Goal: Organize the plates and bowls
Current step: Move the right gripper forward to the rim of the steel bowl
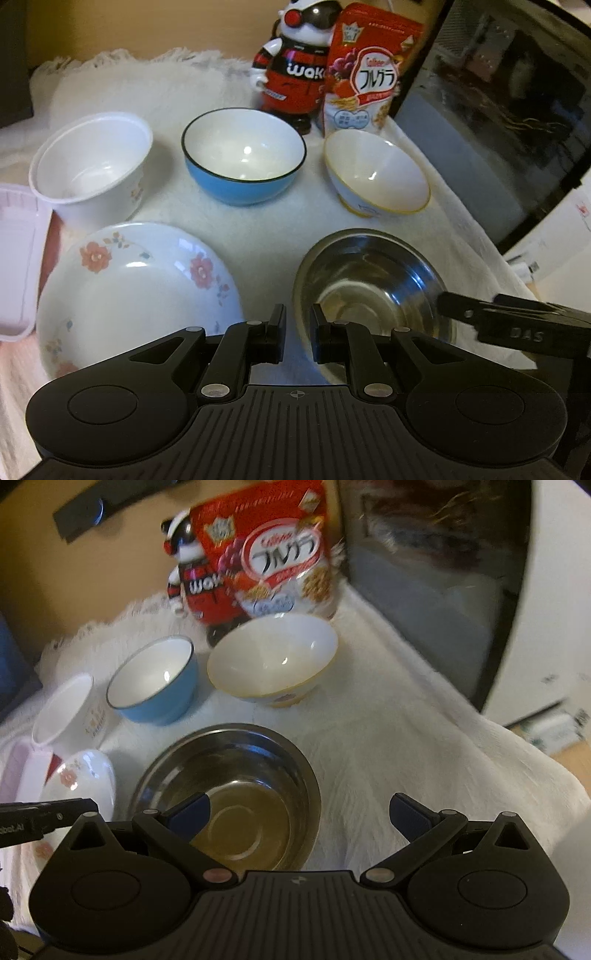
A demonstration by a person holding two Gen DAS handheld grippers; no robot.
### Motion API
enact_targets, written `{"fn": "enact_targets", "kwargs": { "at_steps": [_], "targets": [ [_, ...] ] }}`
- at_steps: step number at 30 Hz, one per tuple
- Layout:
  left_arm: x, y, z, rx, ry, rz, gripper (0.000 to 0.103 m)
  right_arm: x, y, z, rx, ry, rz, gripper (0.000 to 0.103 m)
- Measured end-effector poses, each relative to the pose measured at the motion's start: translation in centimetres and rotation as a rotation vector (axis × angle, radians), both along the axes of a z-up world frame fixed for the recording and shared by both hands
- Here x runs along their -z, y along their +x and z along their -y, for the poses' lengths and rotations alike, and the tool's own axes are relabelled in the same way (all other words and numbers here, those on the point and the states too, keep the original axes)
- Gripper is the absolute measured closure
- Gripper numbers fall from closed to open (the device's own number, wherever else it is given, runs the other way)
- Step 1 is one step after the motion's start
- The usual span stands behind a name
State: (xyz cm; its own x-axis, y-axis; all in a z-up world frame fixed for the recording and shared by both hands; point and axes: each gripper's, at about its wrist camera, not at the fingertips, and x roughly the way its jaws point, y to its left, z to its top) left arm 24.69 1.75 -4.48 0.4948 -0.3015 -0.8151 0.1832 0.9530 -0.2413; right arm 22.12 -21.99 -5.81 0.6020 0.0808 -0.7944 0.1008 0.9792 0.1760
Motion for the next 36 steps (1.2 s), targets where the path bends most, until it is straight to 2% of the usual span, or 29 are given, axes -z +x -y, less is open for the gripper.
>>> {"fn": "enact_targets", "kwargs": {
  "at_steps": [5,8,16,20,25,31,34,36],
  "targets": [
    [0.9,1.1,1.2,-0.065,0.045,-0.024,0.088,2.8,3.9,1.4,-0.126,0.054,-0.067,0.000],
    [1.7,1.7,1.3,-0.092,0.044,-0.062,0.088,4.6,5.6,2.3,-0.166,0.133,-0.127,0.000],
    [3.2,2.6,2.0,-0.136,0.047,-0.121,0.088,7.2,7.4,3.6,-0.200,0.222,-0.178,0.000],
    [3.3,3.1,2.4,-0.125,0.044,-0.131,0.087,7.3,7.5,3.8,-0.229,0.215,-0.181,0.000],
    [3.7,3.3,2.0,-0.133,-0.003,-0.139,0.083,7.3,6.9,2.6,-0.290,0.125,-0.171,0.000],
    [4.4,3.1,1.8,-0.137,-0.012,-0.163,0.083,7.4,6.8,2.1,-0.239,0.107,-0.157,0.000],
    [5.2,3.2,1.8,-0.139,-0.032,-0.180,0.083,7.4,6.7,2.2,-0.271,0.099,-0.150,0.000],
    [5.7,3.3,1.9,-0.131,-0.056,-0.195,0.080,7.3,6.4,2.2,-0.279,0.099,-0.129,0.005]
  ]
}}
